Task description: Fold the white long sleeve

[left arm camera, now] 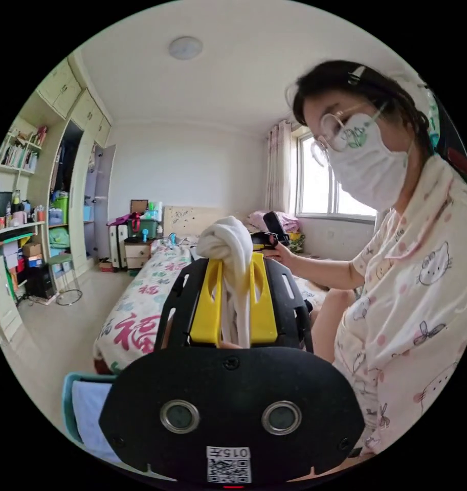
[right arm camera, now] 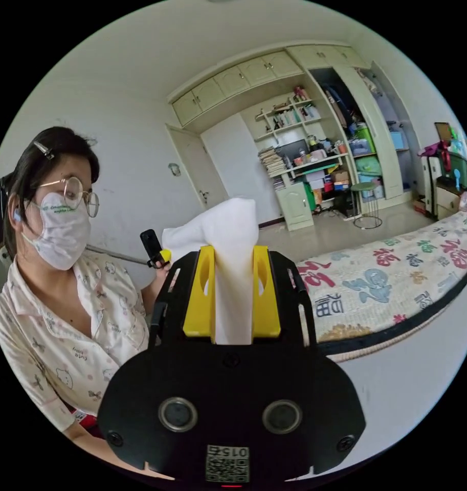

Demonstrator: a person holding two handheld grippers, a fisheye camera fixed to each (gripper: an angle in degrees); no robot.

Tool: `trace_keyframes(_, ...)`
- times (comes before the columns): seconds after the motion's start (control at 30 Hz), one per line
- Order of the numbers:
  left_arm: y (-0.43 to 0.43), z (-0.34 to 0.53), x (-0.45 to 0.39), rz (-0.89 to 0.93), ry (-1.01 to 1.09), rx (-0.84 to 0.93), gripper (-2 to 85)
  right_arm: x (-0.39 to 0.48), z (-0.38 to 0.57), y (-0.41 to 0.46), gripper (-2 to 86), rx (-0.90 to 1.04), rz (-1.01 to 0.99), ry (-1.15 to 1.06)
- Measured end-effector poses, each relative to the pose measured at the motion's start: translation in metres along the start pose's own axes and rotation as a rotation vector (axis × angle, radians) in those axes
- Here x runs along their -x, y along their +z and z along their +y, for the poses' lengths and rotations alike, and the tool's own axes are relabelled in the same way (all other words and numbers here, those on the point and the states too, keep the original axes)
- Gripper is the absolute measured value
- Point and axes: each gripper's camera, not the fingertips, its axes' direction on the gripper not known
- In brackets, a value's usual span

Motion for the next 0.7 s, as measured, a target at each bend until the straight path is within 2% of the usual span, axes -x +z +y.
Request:
trace_keyframes(0.13,-0.073,0.045,0.043,-0.075,-0.117,-0.067,7.9,-0.022,0.09,0.129,11.0,0.104,-0.133,-0.01)
trace_keyframes(0.2,-0.095,0.062,0.069,-0.139,-0.182,-0.104,7.9,-0.037,0.111,0.192,11.0,0.146,-0.135,-0.009)
trace_keyframes(0.3,-0.122,0.095,0.134,-0.389,-0.369,-0.093,8.3,-0.074,0.12,0.339,11.2,0.271,-0.015,0.015)
trace_keyframes(0.37,-0.137,0.142,0.194,-0.715,-0.596,-0.037,10.0,-0.112,0.141,0.447,10.7,0.42,0.154,0.139)
trace_keyframes(0.43,-0.142,0.17,0.227,-0.896,-0.727,0.04,11.1,-0.139,0.17,0.482,6.9,0.429,0.24,0.261)
trace_keyframes(0.53,-0.124,0.171,0.244,-1.002,-0.713,0.101,11.9,-0.162,0.233,0.474,6.5,0.314,0.156,0.251)
trace_keyframes(0.7,-0.049,0.148,0.286,-0.933,-0.636,0.176,12.0,-0.21,0.337,0.408,1.8,0.112,0.34,0.323)
